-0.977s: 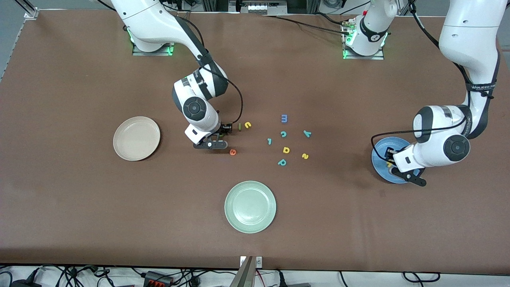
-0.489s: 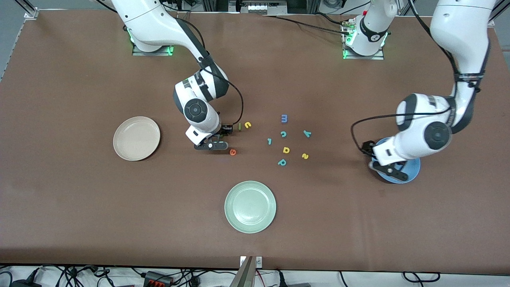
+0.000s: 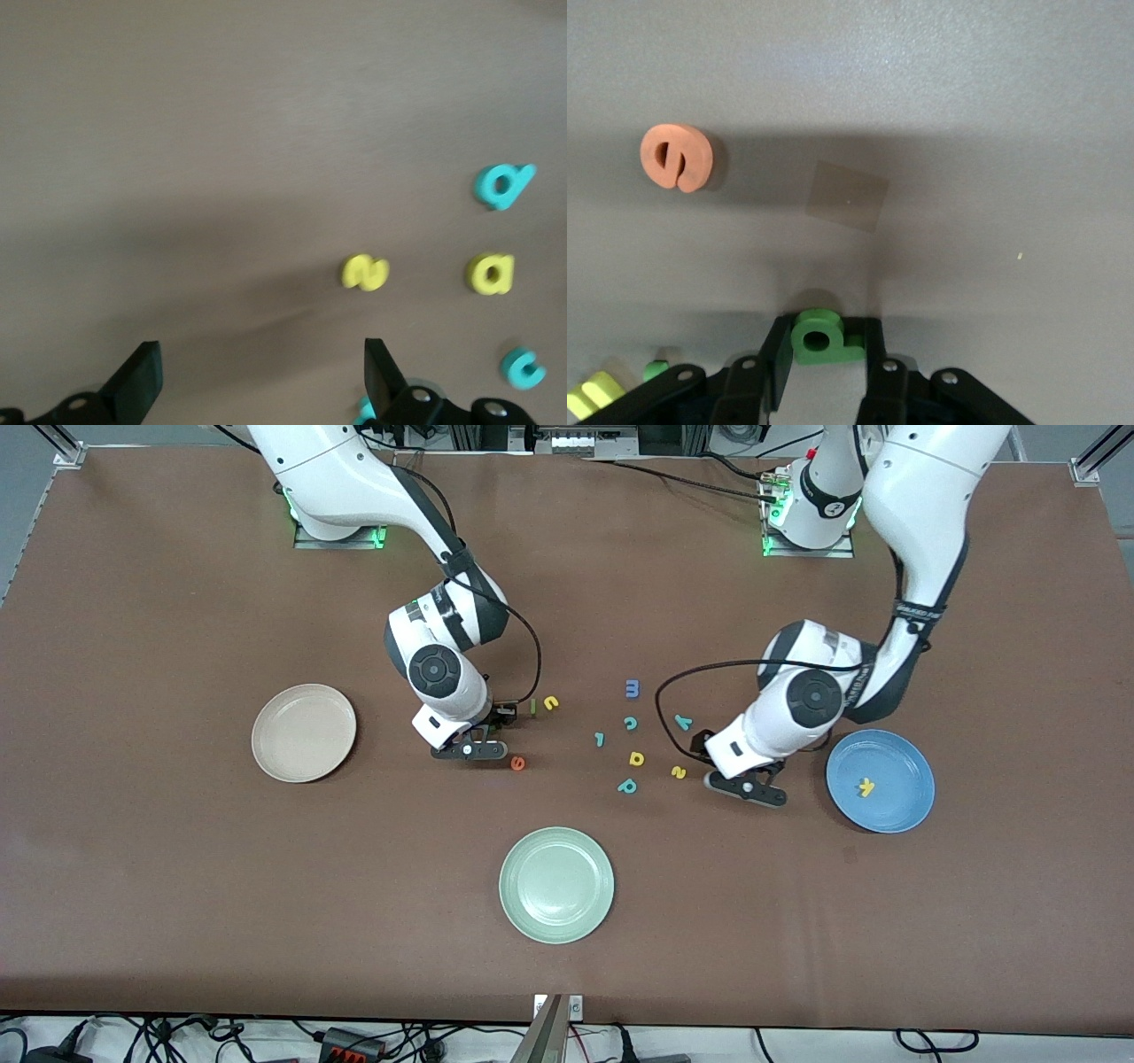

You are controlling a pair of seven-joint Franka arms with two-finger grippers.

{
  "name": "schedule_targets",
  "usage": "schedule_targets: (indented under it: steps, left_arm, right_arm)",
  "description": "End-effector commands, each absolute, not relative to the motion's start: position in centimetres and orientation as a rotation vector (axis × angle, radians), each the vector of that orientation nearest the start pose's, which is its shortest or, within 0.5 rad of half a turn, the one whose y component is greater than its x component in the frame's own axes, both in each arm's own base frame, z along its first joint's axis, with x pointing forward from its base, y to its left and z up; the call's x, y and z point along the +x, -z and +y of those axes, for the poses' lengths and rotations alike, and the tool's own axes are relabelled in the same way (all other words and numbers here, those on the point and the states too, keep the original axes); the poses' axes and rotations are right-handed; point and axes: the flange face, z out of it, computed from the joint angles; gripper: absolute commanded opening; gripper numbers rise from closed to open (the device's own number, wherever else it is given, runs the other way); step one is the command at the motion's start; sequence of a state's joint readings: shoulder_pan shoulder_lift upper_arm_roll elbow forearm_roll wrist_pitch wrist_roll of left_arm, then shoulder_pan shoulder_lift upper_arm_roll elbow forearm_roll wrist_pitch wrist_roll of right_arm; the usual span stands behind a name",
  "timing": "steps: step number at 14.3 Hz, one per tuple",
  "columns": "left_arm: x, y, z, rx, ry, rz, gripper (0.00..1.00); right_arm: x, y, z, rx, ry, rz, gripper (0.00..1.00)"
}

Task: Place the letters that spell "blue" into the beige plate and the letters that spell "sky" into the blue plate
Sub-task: 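Grasp the yellow z with the left gripper while the right gripper lifts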

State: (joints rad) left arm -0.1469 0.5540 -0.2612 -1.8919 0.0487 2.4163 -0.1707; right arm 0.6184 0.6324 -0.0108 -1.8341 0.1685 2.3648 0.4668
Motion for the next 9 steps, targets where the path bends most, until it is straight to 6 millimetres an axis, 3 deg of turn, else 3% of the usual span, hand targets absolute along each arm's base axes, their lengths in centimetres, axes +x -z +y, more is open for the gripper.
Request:
schedule_targets:
  steps: [1,4,6,9]
  left_arm:
    - [58.2,-19.7,-26.4,-3.226,-0.009,0.36,1.0]
    - [57.4,-19.4,-28.5,-3.225,0.011,0.411,1.0]
    - [57.2,-19.0,-28.8,-3.222,0.003,0.423,1.0]
    - [57.3,-18.4,-29.2,-3.224,-0.003,0.427,1.0]
  right_arm:
    - [53.4,-20.5,35.6,-3.074,-0.163,-0.009,0.23]
    - [56.2,-23.9,30.5,-3.078,-0.179,0.037,0.23]
    - [58.4,-25.5,25.1,-3.069,-0.216,0.041,0.23]
    - [59.7,-25.5,17.5,-3.099,-0.333,-0.022,0.23]
